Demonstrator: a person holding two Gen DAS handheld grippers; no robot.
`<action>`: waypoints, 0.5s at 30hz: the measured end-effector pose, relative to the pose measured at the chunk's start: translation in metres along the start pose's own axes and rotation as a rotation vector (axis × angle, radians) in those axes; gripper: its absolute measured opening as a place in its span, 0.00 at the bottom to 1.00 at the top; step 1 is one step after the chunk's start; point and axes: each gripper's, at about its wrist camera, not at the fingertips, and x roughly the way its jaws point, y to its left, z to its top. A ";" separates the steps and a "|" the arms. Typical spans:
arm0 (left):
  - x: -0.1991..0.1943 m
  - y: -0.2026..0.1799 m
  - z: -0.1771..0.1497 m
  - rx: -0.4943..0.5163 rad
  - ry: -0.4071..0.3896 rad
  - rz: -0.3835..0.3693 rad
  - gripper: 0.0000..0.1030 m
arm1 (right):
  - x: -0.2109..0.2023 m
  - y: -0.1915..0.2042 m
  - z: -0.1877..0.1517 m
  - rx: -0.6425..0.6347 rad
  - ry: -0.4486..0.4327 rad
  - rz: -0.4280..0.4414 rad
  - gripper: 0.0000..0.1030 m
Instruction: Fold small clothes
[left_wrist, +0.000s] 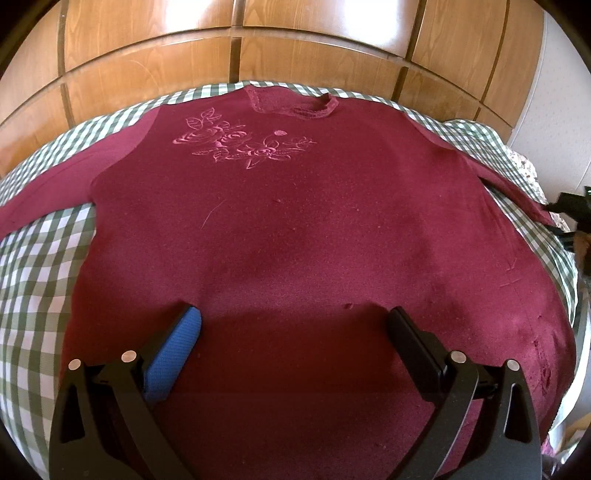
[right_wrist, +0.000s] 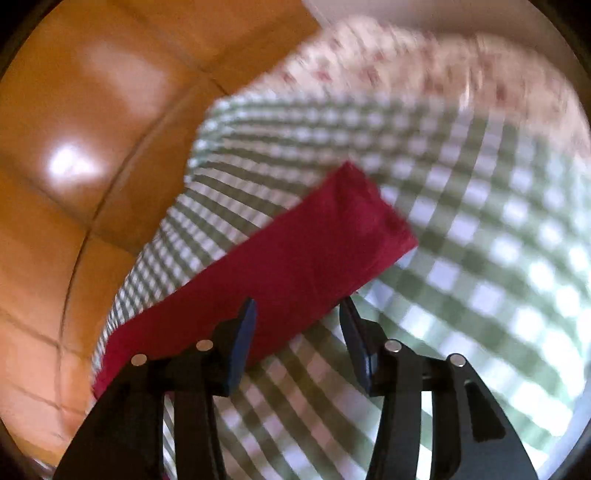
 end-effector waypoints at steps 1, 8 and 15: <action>0.000 0.000 0.000 0.001 0.000 0.001 0.96 | 0.006 0.005 0.007 -0.012 0.008 -0.034 0.06; 0.001 0.003 0.000 0.001 0.004 -0.004 0.96 | 0.000 0.054 0.039 -0.292 -0.181 -0.323 0.05; -0.016 0.013 0.008 -0.055 0.038 -0.050 0.96 | -0.014 0.071 -0.010 -0.377 -0.135 -0.197 0.60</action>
